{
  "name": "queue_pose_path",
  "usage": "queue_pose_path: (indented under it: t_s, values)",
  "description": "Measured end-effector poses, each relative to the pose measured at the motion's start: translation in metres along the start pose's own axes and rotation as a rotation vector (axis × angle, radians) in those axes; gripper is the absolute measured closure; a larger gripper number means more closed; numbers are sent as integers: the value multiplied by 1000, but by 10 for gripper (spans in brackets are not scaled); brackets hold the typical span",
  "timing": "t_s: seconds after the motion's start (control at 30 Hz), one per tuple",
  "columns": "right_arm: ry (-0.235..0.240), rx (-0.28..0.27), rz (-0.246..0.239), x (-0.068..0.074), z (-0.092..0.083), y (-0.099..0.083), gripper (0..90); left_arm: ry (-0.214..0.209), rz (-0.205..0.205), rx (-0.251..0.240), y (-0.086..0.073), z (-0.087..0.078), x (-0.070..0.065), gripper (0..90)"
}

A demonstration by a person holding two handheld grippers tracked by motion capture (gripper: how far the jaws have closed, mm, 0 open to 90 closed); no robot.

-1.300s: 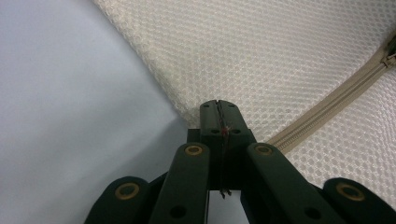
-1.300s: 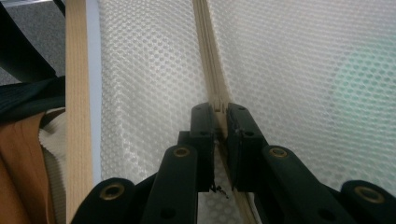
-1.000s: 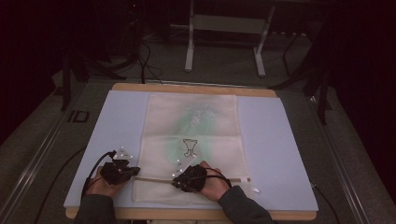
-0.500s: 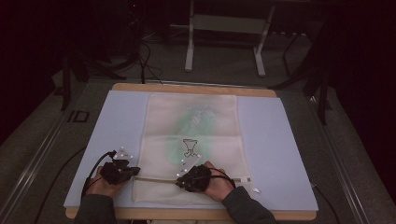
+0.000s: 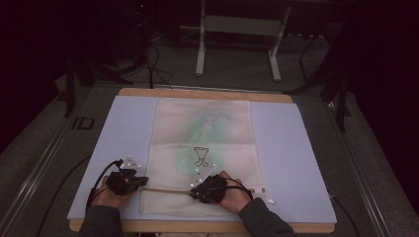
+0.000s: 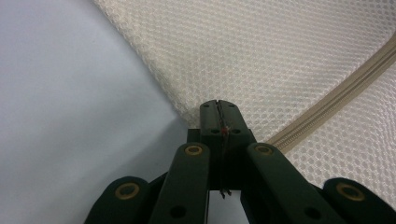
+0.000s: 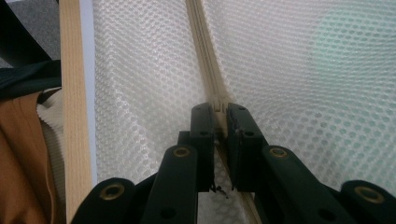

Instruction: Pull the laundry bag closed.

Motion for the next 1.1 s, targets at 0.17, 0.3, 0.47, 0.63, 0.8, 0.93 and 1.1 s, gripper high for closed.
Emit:
queue_pose_path:
  t_s: [0.17, 0.3, 0.47, 0.63, 0.8, 0.93, 1.1]
  values:
    - [-2, 1, 3, -1, -2, -3, 822, 0, 0, 0, 0, 0, 0, 899]
    - [-1, 0, 8, -1, -3, -5, 822, 0, 0, 0, 0, 0, 0, 899]
    - [-1, 3, 8, -2, -5, -8, 822, 0, 1, 1, 0, 0, 0, 899]
    - [-4, 6, 10, -2, -6, -9, 822, 0, 0, 0, 0, 0, 0, 899]
    - [-5, 12, 9, -3, -9, -12, 822, 1, 2, 0, 0, 0, 0, 899]
    - [-6, 11, 14, -3, -11, -14, 822, 0, 0, 1, 0, 0, 0, 899]
    - [-10, 18, 10, -2, -13, -15, 822, 1, 0, 0, 0, 0, 0, 899]
Point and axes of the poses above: each handheld gripper's, and its own axes: z roughly forward along the jaws, y roughly out of its top, x roughly to its left, the point moved 8 cm from there along z, roughly forward along the jaws, and after that the axes turned 6 degrees about -z, right-handed, at the moved point
